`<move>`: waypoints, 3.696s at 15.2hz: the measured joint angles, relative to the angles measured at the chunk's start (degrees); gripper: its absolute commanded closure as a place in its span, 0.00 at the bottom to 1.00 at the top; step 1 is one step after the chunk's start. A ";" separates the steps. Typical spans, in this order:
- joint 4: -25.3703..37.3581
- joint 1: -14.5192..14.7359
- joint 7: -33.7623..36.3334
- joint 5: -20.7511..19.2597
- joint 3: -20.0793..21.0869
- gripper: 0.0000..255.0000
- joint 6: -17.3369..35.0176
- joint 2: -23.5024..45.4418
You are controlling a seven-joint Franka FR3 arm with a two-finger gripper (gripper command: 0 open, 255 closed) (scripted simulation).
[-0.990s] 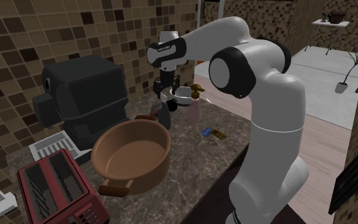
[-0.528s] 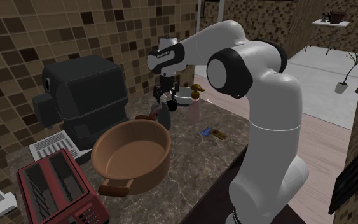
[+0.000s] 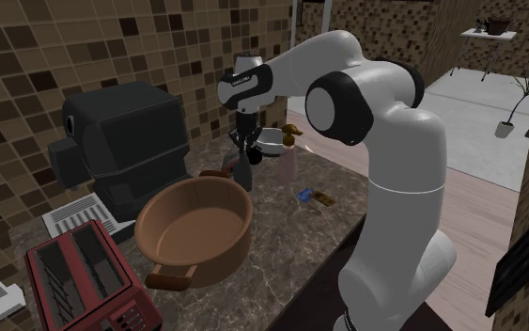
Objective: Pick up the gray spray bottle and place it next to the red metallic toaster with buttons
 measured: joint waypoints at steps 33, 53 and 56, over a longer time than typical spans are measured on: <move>16.68 -0.06 1.25 -0.44 -0.07 1.00 -18.54 -1.91; 41.90 -0.32 2.20 -0.44 -0.08 1.00 -37.30 4.53; 47.92 -0.31 2.50 -0.42 -0.03 1.00 -40.96 6.88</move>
